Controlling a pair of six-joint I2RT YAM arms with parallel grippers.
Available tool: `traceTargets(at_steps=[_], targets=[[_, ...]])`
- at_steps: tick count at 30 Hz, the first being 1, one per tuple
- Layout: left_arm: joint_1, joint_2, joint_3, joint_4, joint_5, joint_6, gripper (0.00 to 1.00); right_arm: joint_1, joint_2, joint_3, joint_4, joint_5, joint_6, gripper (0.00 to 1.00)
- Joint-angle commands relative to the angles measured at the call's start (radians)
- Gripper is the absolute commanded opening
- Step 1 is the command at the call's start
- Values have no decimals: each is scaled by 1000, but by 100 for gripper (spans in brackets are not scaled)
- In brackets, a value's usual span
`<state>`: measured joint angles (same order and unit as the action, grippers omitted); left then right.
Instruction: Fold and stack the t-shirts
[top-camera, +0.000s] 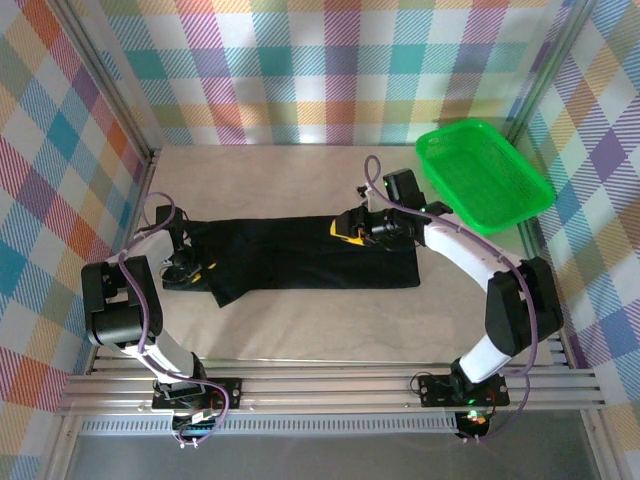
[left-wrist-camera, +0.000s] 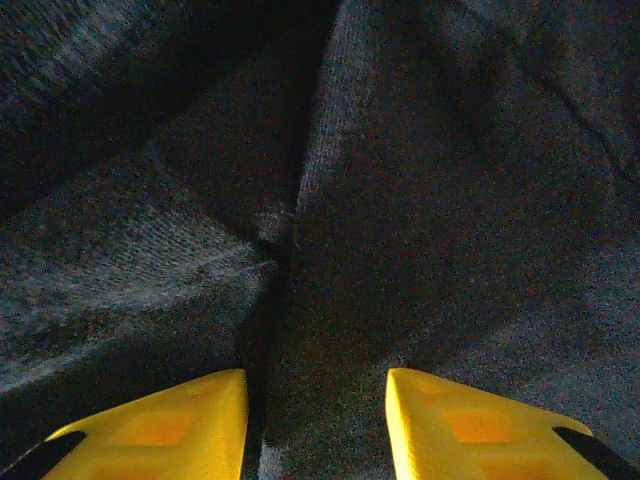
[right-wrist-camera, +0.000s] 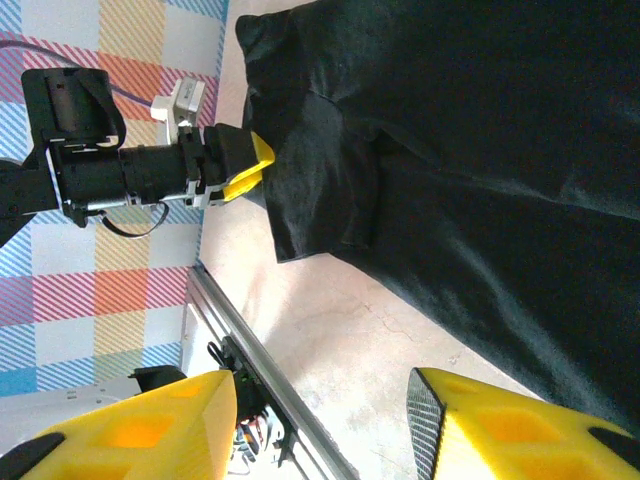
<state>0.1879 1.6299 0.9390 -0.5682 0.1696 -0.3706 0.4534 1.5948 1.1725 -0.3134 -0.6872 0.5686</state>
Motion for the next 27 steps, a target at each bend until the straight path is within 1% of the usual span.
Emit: traceTargets(at_steps=[1, 3, 8, 12, 13, 17, 22, 27], targets=[[-4, 8, -10, 20, 28, 21, 37, 5, 14, 33, 31, -27, 7, 49], [-2, 0, -8, 18, 16, 19, 30, 6, 16, 35, 29, -26, 8, 49], [-3, -25, 13, -11, -26, 13, 19, 5, 12, 30, 27, -18, 9, 49], [-2, -37, 19, -18, -66, 3, 7, 5, 10, 28, 28, -18, 11, 49], [-2, -41, 25, -18, -69, 2, 6, 5, 10, 29, 26, -17, 9, 48], [-3, -60, 59, -33, -76, -8, 2, 5, 10, 31, 15, -14, 4, 49], [-2, -63, 119, -70, -87, -19, 1, 5, 5, 27, 4, -11, 1, 48], [-2, -34, 185, -96, -114, -10, 1, 6, 1, 30, -12, -8, -8, 48]])
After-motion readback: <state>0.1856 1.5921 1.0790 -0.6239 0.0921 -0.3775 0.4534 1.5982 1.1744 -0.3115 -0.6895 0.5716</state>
